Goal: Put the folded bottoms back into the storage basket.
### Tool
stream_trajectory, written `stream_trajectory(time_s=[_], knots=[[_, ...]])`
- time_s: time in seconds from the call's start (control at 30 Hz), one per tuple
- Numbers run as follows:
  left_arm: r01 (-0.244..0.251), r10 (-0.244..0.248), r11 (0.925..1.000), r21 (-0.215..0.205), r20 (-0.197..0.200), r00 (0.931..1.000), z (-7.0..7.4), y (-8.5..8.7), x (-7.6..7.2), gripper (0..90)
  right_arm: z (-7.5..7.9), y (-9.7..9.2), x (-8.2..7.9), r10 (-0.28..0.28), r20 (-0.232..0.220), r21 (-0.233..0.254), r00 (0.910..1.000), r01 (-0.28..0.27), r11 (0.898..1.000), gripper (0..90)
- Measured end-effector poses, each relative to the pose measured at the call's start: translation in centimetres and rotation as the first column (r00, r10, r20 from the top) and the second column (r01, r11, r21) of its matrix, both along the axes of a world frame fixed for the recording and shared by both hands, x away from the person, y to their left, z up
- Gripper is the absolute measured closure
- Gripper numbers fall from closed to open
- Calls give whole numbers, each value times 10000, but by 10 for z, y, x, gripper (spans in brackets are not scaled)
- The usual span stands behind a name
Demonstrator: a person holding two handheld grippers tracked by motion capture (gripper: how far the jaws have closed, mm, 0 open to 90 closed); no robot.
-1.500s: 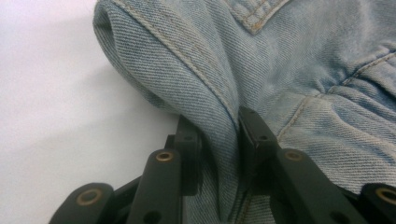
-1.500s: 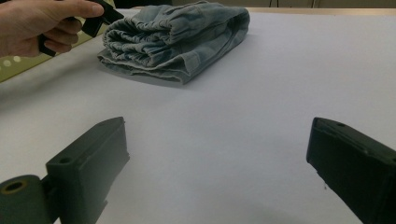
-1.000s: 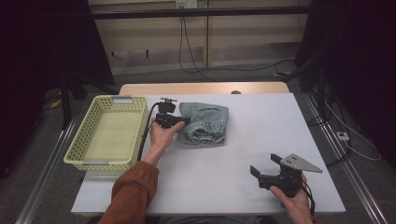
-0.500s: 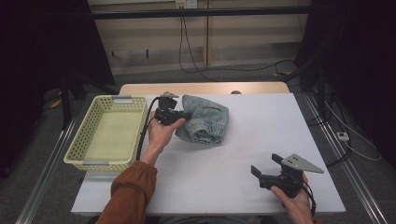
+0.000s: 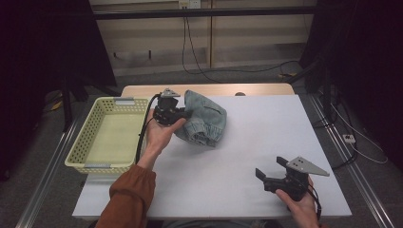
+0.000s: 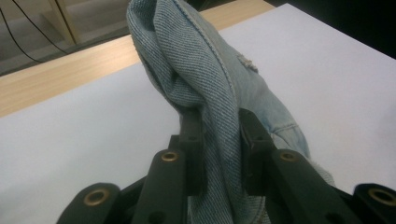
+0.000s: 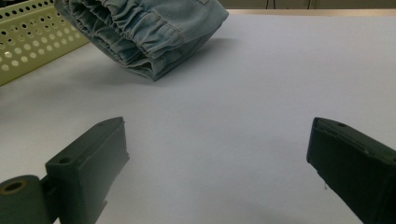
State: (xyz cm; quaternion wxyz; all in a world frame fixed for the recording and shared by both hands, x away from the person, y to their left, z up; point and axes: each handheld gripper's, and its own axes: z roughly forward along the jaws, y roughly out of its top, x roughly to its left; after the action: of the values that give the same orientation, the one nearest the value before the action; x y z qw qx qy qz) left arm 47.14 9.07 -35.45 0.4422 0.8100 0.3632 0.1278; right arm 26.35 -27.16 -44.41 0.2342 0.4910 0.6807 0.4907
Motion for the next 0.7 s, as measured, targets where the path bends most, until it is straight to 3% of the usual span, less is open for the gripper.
stream_trajectory(time_s=[0.47,0.57,0.7], knots=[[111,-105,9999,-103,555,9984,17,10,-11,753,0,1,0,19,3,26,10000,-19,10000,53],[202,-212,9997,124,801,9966,22,12,-15,754,0,1,0,19,0,29,10000,-19,10000,53],[193,-186,9998,-67,912,9957,28,18,-19,754,0,1,0,25,13,22,10000,-25,10000,53]])
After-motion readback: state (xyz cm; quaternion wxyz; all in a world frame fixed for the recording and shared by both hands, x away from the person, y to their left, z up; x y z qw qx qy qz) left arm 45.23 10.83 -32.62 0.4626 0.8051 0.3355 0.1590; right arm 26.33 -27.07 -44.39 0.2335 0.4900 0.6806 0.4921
